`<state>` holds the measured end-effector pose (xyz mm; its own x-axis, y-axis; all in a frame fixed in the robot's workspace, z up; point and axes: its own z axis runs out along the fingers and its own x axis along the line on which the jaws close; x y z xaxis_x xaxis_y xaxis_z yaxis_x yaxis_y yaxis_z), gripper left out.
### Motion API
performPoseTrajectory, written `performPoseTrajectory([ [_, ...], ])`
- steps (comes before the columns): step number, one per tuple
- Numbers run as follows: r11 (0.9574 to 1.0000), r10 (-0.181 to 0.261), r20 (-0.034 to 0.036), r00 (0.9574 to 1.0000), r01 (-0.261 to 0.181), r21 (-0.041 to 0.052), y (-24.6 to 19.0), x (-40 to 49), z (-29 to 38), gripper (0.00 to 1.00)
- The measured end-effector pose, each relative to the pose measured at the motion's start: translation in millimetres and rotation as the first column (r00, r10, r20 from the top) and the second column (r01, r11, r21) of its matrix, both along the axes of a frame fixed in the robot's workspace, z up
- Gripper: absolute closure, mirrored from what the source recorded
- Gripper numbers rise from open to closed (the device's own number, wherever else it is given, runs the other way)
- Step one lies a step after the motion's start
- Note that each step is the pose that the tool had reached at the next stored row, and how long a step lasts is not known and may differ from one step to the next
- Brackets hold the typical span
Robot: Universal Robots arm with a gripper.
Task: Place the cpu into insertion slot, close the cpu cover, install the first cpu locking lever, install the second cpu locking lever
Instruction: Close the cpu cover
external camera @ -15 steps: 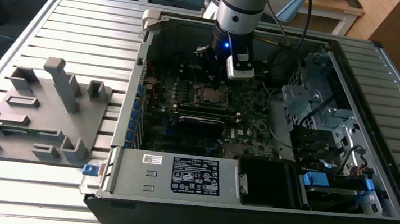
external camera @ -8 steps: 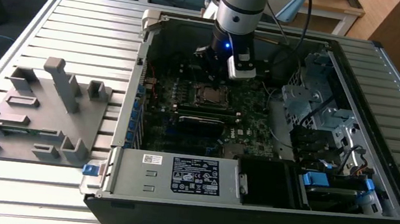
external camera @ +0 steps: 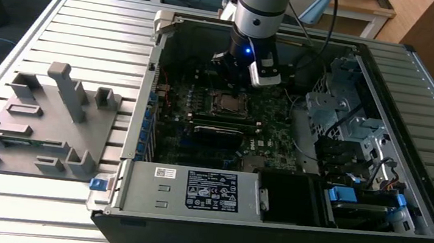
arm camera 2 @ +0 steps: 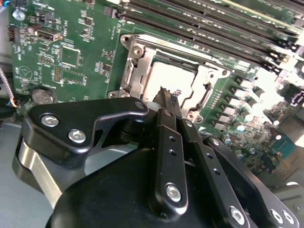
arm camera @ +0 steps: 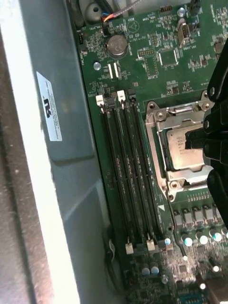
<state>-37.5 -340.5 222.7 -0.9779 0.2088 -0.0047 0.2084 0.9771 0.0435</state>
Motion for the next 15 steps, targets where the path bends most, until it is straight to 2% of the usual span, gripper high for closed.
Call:
performPoseTrajectory([
  [1,1.0000,0.003,0.0046,1.0000,-0.003,-0.0001,0.0,-0.1,-0.5,0.90],
  [2,1.0000,0.007,0.0057,1.0000,-0.007,-0.0004,0.0,-0.2,-0.6,0.90],
  [7,0.9999,0.014,0.0058,0.9999,-0.014,-0.0070,0.0,-1.3,-1.8,0.90],
  [15,0.9978,0.065,0.0058,0.9978,-0.065,-0.0080,0.0,-1.5,-4.4,0.90],
])
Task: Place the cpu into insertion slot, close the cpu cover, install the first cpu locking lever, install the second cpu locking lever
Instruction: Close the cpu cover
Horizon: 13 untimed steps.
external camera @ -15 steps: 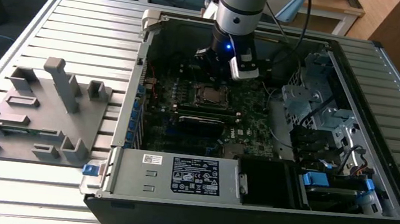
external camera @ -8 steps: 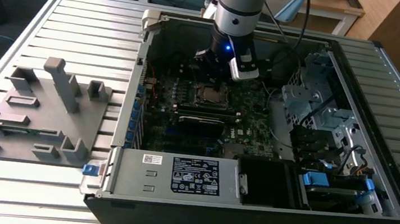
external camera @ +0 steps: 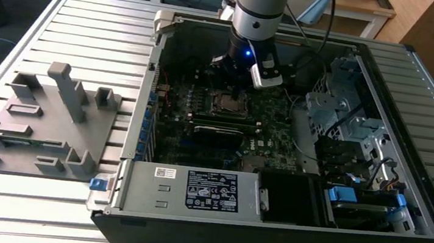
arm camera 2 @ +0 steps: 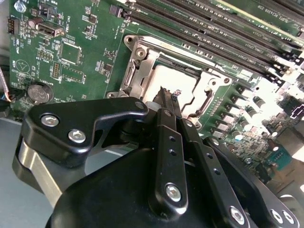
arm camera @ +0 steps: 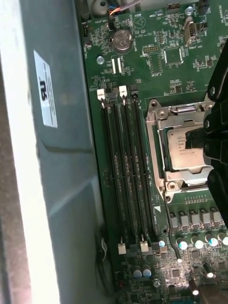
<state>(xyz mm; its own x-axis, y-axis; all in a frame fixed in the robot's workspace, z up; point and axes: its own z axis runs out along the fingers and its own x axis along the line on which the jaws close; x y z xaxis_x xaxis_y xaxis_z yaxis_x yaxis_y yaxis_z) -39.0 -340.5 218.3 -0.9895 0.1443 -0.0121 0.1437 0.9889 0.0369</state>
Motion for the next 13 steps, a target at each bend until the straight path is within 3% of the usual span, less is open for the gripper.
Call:
performPoseTrajectory([
  [4,1.0000,0.009,-0.0001,1.0000,-0.009,-0.0049,0.0,-2.2,-1.3,0.90],
  [13,0.9997,0.025,-0.0002,0.9997,-0.025,-0.0055,-0.1,-5.1,-4.3,0.90],
])
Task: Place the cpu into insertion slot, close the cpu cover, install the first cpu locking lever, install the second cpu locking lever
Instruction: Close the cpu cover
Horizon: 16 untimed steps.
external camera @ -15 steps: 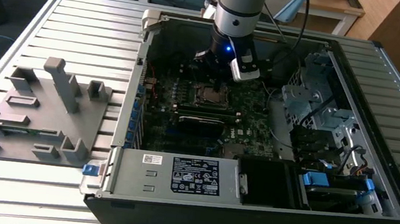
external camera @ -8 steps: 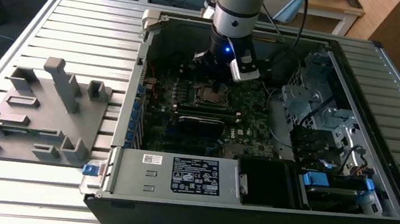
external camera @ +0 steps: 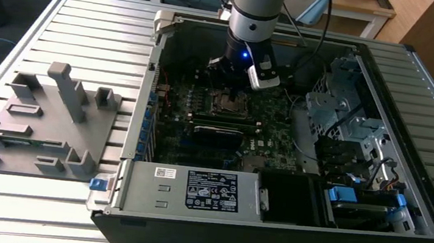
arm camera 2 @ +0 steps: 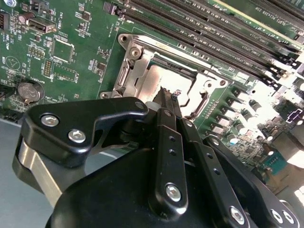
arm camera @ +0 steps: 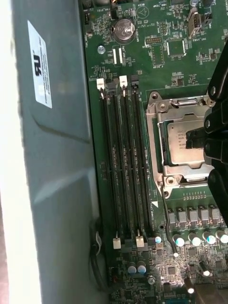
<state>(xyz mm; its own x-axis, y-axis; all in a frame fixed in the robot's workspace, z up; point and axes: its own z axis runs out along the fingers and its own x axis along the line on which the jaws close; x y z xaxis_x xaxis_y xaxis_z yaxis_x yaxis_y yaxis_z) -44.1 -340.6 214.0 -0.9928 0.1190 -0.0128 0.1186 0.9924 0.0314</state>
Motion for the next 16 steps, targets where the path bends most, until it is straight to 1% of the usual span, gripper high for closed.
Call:
performPoseTrajectory([
  [13,1.0000,0.008,0.0001,1.0000,-0.008,0.0002,0.1,0.0,-0.2,0.90],
  [16,1.0000,0.008,0.0001,1.0000,-0.008,0.0003,0.1,0.0,0.9,0.90],
])
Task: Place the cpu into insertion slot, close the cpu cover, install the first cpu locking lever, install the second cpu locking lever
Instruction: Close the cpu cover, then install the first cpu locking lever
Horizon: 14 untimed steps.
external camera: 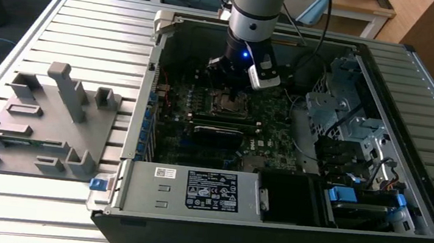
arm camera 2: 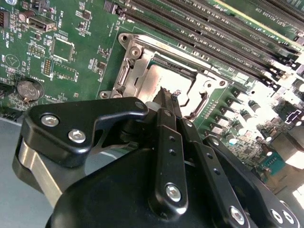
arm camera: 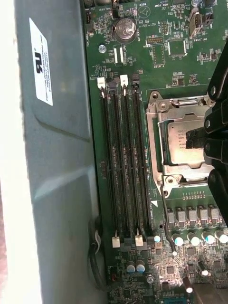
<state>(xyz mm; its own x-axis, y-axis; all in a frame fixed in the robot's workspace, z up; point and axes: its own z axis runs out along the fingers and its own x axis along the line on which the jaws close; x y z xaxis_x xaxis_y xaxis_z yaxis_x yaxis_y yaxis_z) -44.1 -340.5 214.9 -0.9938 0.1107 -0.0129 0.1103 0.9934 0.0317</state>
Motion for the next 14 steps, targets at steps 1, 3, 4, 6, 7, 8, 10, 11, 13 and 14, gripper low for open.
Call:
performPoseTrajectory([
  [1,1.0000,0.000,0.0001,1.0000,0.000,0.0001,0.0,0.0,0.0,0.90],
  [3,1.0000,0.000,0.0000,1.0000,0.000,0.0000,0.0,0.0,0.1,0.90],
  [4,1.0000,0.000,-0.0001,1.0000,0.000,-0.0001,0.0,0.0,0.3,0.90],
  [6,1.0000,0.000,-0.0001,1.0000,0.000,-0.0002,-0.1,0.0,0.5,0.90],
  [7,1.0000,0.000,-0.0001,1.0000,0.000,-0.0001,0.0,0.0,0.5,0.90],
  [8,1.0000,0.000,-0.0001,1.0000,0.000,-0.0001,-0.1,0.0,0.5,0.90],
  [10,1.0000,0.000,-0.0001,1.0000,0.000,-0.0001,0.0,0.0,0.5,0.90],
  [11,1.0000,0.000,-0.0001,1.0000,0.000,-0.0001,0.0,0.0,0.5,0.90],
  [13,1.0000,0.000,-0.0001,1.0000,0.000,-0.0001,0.0,0.0,0.6,0.90],
  [14,1.0000,0.000,-0.0005,1.0000,0.000,0.0001,-0.1,-0.1,1.1,0.90],
])
